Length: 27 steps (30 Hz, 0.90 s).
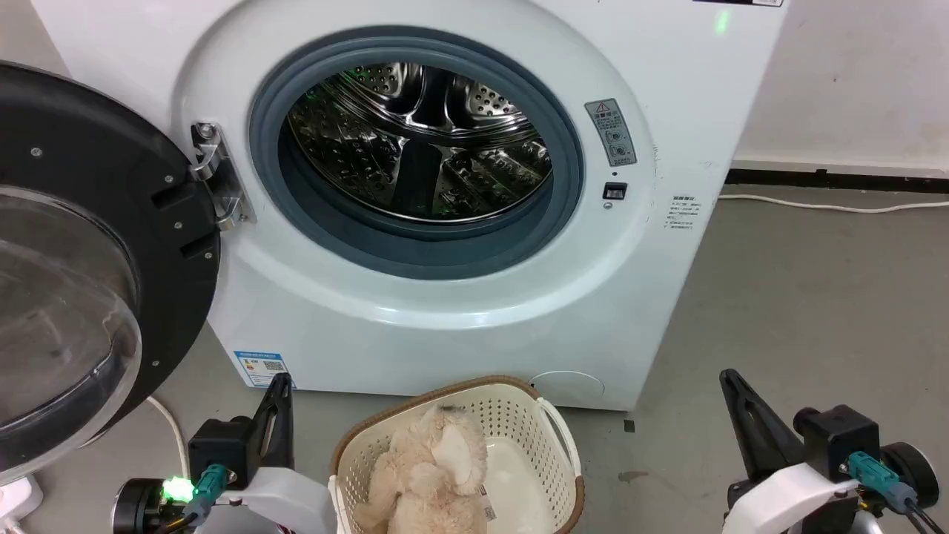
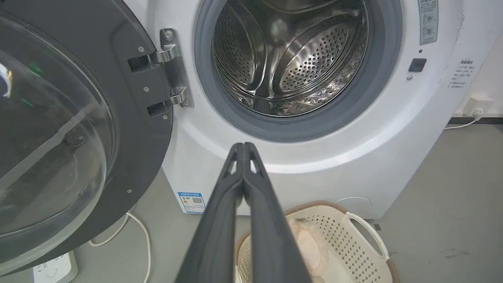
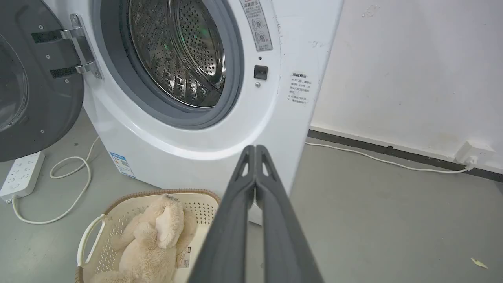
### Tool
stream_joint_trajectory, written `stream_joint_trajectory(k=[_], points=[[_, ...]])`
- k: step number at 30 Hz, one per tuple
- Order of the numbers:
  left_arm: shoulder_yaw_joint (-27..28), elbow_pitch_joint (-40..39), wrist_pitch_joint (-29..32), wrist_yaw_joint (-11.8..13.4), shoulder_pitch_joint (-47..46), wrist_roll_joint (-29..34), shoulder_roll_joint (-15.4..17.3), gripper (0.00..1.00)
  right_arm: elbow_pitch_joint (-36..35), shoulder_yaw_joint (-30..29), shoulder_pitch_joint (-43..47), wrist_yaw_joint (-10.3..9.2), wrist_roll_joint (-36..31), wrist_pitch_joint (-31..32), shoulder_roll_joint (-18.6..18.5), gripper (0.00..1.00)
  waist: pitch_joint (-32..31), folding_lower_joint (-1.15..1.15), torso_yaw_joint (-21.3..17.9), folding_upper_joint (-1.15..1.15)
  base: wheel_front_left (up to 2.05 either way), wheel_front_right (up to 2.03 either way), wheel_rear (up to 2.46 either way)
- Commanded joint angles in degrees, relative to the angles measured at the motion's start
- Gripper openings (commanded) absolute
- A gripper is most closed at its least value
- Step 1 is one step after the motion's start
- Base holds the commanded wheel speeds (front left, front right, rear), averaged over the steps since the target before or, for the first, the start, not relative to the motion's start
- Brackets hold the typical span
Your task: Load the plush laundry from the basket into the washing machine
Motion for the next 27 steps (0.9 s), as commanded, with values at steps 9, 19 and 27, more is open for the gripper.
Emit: stream_joint_trajectory(k=[9,19,27], points=[[0.04,0.08,0.02,-0.26,-0.85,0.09,0.00,0.00,0.08,-0.02,-0.65,0.03,-0.43,0.02,-0.09,0.00,0.00,0.00,0.00,0.00,0.00,0.00,0.00],[0.04,0.08,0.02,-0.26,-0.85,0.09,0.00,0.00,0.08,-0.02,-0.65,0.03,-0.43,0.02,-0.09,0.00,0.00,0.00,0.00,0.00,0.00,0.00,0.00],[0.04,0.08,0.02,-0.26,-0.85,0.09,0.00,0.00,0.08,-0.02,-0.65,0.03,-0.43,0.02,-0.09,0.00,0.00,0.00,0.00,0.00,0.00,0.00,0.00]])
